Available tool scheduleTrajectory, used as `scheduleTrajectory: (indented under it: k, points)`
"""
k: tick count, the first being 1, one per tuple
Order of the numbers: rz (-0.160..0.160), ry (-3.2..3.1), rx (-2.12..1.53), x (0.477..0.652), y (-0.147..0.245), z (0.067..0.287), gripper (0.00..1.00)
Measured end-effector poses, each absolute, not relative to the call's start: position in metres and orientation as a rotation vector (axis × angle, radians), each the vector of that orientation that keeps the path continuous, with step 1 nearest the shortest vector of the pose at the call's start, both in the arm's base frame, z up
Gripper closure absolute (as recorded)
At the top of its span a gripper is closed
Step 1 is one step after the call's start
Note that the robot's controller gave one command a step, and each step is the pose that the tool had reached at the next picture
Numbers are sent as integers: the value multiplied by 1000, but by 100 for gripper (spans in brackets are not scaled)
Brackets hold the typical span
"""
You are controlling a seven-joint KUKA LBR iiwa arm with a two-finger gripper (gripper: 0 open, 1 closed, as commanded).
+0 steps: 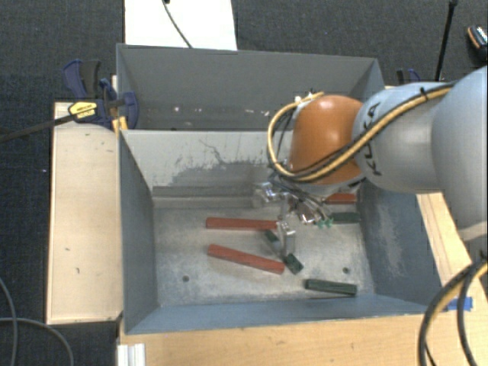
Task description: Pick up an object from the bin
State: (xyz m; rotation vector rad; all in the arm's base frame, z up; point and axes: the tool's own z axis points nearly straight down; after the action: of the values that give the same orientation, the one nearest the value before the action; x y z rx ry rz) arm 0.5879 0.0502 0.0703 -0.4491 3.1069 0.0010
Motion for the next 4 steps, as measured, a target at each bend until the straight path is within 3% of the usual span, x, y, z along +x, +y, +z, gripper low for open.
scheduleTrajectory:
  k: [1, 2, 3, 4]
  points:
    - [2, 3096, -440, 591, 51, 75, 100]
    - [2, 3103, -438, 589, 50, 72, 0]
    - [6, 3116, -315, 562, 93, 148, 0]
    - [1, 3142, -134, 529, 71, 72, 0]
